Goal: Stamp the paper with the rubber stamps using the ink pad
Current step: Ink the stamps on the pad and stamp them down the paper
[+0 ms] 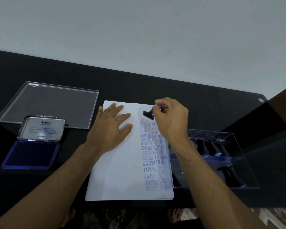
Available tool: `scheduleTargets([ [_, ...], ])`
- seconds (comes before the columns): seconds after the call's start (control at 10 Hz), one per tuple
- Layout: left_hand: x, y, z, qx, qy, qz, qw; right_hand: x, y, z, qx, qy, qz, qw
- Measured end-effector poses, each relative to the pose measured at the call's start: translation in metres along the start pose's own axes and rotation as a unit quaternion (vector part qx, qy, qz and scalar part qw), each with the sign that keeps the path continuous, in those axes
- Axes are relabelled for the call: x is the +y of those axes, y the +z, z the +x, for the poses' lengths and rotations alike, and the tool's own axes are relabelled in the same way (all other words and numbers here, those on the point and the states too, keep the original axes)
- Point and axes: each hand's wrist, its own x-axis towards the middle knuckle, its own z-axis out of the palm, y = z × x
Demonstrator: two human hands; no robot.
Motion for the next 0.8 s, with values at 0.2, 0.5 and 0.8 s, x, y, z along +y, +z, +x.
scheduleTargets([
  [0.2, 0.0012, -0.002, 0.0008, -0.007, -0.004, -0.002, 1.0, -0.0003, -0.0105, 0.0008, 0.082, 0.083, 0.106, 0.988],
  [0.5, 0.002, -0.0035, 0.0012, -0.018, -0.008, 0.003, 1.0, 0.0024, -0.0113, -0.0041, 0.072, 0.1, 0.128, 0.984],
  [0.8, 0.0024, -0.0033, 0.0011, -0.018, -0.007, -0.001, 1.0, 0.0046, -0.014, -0.0056, 0.072, 0.102, 0.125, 0.984],
])
